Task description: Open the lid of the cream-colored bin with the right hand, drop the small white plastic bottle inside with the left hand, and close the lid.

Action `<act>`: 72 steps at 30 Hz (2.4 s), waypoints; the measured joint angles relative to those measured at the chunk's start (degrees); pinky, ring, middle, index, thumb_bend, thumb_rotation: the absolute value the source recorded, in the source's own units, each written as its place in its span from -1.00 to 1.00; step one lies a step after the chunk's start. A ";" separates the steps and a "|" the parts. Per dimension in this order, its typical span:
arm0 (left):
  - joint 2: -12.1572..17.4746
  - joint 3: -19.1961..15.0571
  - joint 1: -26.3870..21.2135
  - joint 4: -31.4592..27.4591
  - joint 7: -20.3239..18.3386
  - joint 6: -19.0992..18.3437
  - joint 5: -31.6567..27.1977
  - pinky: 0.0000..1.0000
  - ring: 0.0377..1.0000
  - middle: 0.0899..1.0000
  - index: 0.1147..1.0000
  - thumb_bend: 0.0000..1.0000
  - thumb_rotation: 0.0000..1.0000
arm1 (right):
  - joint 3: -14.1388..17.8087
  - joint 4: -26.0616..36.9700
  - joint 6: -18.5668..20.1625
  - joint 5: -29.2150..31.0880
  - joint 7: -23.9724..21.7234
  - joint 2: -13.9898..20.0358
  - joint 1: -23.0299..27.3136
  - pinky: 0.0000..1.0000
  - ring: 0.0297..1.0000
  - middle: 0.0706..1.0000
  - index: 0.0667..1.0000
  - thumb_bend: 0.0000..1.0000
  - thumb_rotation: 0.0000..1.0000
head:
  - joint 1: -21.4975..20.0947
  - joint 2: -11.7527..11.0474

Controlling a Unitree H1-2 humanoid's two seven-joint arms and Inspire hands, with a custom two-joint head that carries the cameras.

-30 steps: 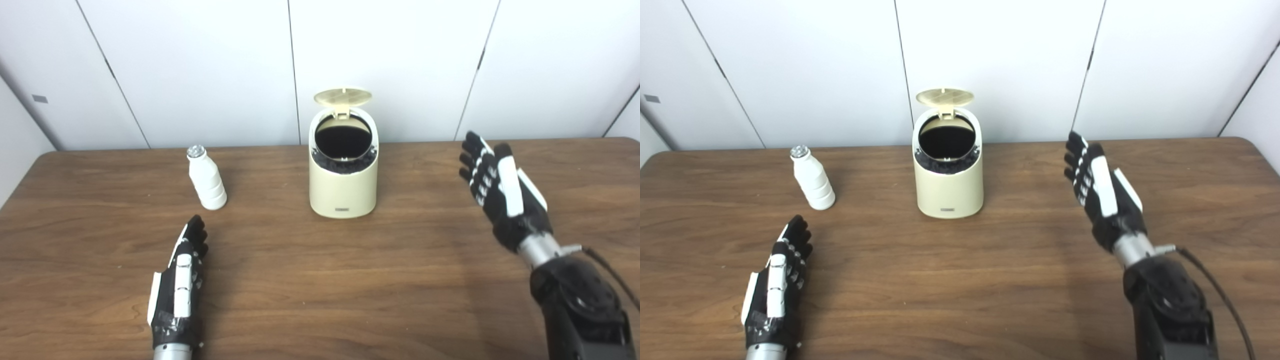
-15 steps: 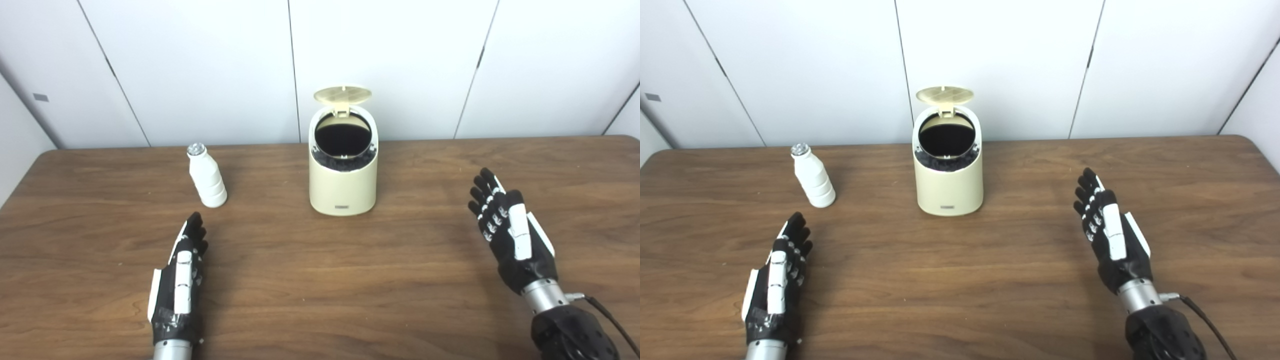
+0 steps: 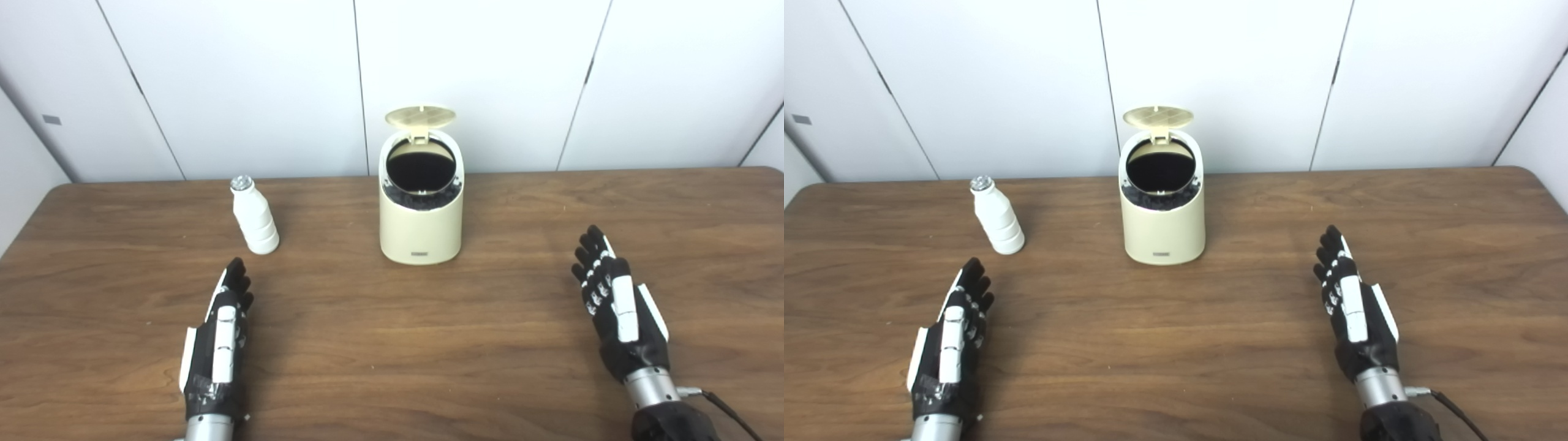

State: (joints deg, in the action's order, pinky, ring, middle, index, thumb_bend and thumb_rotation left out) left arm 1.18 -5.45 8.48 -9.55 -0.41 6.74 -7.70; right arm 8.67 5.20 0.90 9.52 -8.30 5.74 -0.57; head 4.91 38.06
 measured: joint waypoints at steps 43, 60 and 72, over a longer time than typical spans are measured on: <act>16.64 1.22 -21.88 5.30 2.58 -21.87 33.02 0.93 1.00 0.92 0.75 0.85 -0.38 | -0.44 -1.78 -1.61 3.33 -0.18 3.41 0.67 1.00 1.00 1.00 1.00 0.28 0.93 | 4.06 -1.15; 20.39 6.50 -28.55 17.86 3.17 -20.68 38.13 0.76 0.88 0.81 0.65 0.89 -0.44 | -1.21 -0.50 -0.55 3.22 0.41 2.88 -0.06 1.00 1.00 0.99 0.98 0.25 0.92 | 3.35 -0.53; 20.05 4.85 -29.42 17.96 2.23 -21.13 32.13 0.48 0.67 0.69 0.67 0.87 -0.50 | -1.80 -0.20 -0.53 2.30 0.81 2.90 -0.33 1.00 1.00 0.99 1.00 0.22 0.97 | 3.00 0.08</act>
State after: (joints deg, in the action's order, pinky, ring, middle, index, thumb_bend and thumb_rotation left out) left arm 21.23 -0.60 -20.94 8.41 1.82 -14.39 24.44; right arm 6.86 5.00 0.37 11.82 -7.49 8.63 -0.90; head 7.91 38.14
